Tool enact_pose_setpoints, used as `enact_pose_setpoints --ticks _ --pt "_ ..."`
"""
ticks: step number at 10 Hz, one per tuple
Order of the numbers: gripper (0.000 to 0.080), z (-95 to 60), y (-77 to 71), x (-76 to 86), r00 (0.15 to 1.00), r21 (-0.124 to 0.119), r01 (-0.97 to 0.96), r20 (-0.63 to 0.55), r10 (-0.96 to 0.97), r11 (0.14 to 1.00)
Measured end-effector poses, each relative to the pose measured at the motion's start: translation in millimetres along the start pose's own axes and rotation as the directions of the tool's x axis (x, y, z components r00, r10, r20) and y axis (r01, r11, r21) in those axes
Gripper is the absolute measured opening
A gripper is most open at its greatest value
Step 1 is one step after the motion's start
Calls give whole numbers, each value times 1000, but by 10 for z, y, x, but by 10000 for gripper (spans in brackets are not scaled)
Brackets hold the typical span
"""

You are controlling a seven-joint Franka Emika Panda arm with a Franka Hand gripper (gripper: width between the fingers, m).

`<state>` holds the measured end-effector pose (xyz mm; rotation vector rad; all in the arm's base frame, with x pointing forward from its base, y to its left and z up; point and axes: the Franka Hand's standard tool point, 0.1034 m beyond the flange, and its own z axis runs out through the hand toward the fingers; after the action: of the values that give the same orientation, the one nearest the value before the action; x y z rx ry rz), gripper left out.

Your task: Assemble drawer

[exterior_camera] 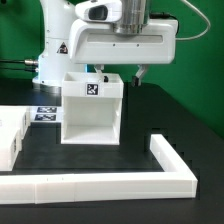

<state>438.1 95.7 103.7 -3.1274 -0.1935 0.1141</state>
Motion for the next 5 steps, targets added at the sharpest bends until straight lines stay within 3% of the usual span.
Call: enact_pose_setpoints --ticks 3,4,5 --pt "103 1 0 -1 1000 0 0 0 0 1000" --pt "103 2 0 -2 1000 0 0 1 0 1000" --pt "39 0 0 3 1000 0 2 -1 -2 1000"
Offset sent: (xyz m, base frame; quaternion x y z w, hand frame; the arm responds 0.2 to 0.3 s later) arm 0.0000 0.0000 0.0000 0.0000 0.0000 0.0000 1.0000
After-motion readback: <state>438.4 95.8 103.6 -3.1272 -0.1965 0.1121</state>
